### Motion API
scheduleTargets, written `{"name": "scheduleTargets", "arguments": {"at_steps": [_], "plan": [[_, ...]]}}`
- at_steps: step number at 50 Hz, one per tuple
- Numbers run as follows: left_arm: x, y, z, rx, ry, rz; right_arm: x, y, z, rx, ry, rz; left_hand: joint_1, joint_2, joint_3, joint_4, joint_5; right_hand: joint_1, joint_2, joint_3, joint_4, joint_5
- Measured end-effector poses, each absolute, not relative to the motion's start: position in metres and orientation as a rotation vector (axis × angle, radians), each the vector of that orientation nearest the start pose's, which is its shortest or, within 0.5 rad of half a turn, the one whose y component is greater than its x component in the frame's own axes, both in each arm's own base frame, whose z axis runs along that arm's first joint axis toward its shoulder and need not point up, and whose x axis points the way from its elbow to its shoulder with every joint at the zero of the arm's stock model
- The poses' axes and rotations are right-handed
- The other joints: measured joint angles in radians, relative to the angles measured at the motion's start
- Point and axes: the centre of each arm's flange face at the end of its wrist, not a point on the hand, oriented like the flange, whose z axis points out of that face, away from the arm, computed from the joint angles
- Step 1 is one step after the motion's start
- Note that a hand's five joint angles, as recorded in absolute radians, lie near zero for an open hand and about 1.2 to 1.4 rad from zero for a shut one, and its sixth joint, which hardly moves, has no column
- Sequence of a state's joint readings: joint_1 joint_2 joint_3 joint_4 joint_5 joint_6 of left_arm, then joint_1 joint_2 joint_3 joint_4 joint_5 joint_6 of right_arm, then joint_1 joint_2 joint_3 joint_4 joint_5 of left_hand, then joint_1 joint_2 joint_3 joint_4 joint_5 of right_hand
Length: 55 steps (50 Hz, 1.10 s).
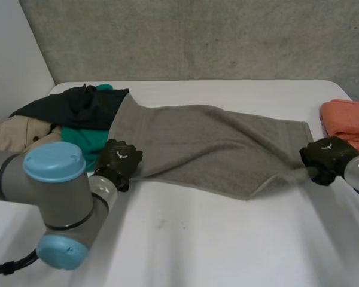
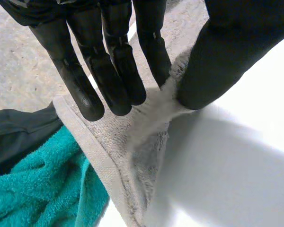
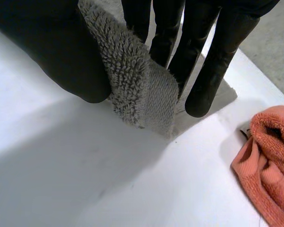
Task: Fold the laundry.
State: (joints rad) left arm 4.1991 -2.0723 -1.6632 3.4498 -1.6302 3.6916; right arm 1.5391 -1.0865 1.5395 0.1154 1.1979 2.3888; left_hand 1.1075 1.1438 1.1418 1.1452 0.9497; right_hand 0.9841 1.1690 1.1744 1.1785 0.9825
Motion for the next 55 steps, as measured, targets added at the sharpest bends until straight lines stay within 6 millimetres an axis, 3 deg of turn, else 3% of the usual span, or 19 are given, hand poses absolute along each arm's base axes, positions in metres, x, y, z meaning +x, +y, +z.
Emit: {"name": "scheduleTargets", "arguments": {"at_steps": [2,3,5,8,9,10,13,21,27,33,40,46,48,55], "plan": [[-0.285,-0.247,0.140,1.206,2.149,-1.842,0.153,-0.333,0.158,-1.270,2.461,-1.609,-0.157,-0.171,-0.166,-0.171,-0.151,-0.009,-0.010,-0.011,-0.014,-0.007],[-0.285,-0.246,0.141,1.209,2.148,-1.845,0.152,-0.333,0.159,-1.274,2.456,-1.612,-0.180,-0.197,-0.189,-0.195,-0.175,-0.141,-0.188,-0.173,-0.176,-0.151],[-0.285,-0.245,0.143,1.212,2.144,-1.854,0.152,-0.331,0.161,-1.304,2.414,-1.648,-0.189,-0.211,-0.206,-0.212,-0.191,-0.220,-0.268,-0.270,-0.273,-0.242],[-0.286,-0.248,0.146,1.211,2.132,-1.876,0.150,-0.333,0.166,-1.332,2.343,-1.730,-0.189,-0.224,-0.219,-0.224,-0.204,-0.627,-0.747,-0.729,-0.732,-0.706],[-0.286,-0.248,0.146,1.211,2.132,-1.876,0.150,-0.333,0.166,-1.332,2.343,-1.730,-0.189,-0.224,-0.219,-0.224,-0.204,-0.627,-0.747,-0.729,-0.732,-0.706],[-0.286,-0.254,0.149,1.203,2.122,-1.895,0.150,-0.335,0.174,-1.347,2.292,-1.794,-0.189,-0.227,-0.220,-0.225,-0.206,-0.748,-0.893,-0.896,-0.899,-0.877],[-0.285,-0.261,0.150,1.188,2.117,-1.904,0.151,-0.333,0.181,-1.354,2.272,-1.807,-0.189,-0.227,-0.220,-0.226,-0.206,-0.771,-0.931,-0.946,-0.929,-0.913],[-0.279,-0.274,0.149,1.154,2.117,-1.899,0.155,-0.317,0.193,-1.311,2.354,-1.566,-0.190,-0.229,-0.222,-0.229,-0.209,-0.765,-0.921,-0.930,-0.924,-0.902],[-0.278,-0.277,0.151,1.146,2.109,-1.904,0.177,-0.312,0.191,-1.331,2.418,-1.363,-0.244,-0.279,-0.272,-0.280,-0.256,-0.717,-0.862,-0.855,-0.862,-0.841],[-0.276,-0.277,0.149,1.150,2.115,-1.895,0.194,-0.324,0.173,-1.361,2.466,-1.316,-0.362,-0.398,-0.392,-0.404,-0.381,-0.717,-0.862,-0.855,-0.862,-0.837],[-0.271,-0.274,0.145,1.177,2.137,-1.880,0.200,-0.339,0.153,-1.390,2.516,-1.292,-0.393,-0.442,-0.437,-0.447,-0.427,-0.708,-0.856,-0.848,-0.855,-0.826],[-0.264,-0.275,0.144,1.184,2.156,-1.867,0.200,-0.343,0.152,-1.448,2.568,-1.305,-0.397,-0.446,-0.442,-0.451,-0.432,-0.607,-0.745,-0.735,-0.746,-0.736],[-0.262,-0.275,0.144,1.183,2.159,-1.864,0.200,-0.342,0.153,-1.461,2.574,-1.309,-0.398,-0.449,-0.443,-0.453,-0.433,-0.393,-0.484,-0.492,-0.498,-0.500],[-0.261,-0.274,0.144,1.182,2.164,-1.857,0.199,-0.336,0.160,-1.474,2.578,-1.317,-0.455,-0.504,-0.498,-0.505,-0.488,-0.058,-0.071,-0.079,-0.086,-0.095]]}}
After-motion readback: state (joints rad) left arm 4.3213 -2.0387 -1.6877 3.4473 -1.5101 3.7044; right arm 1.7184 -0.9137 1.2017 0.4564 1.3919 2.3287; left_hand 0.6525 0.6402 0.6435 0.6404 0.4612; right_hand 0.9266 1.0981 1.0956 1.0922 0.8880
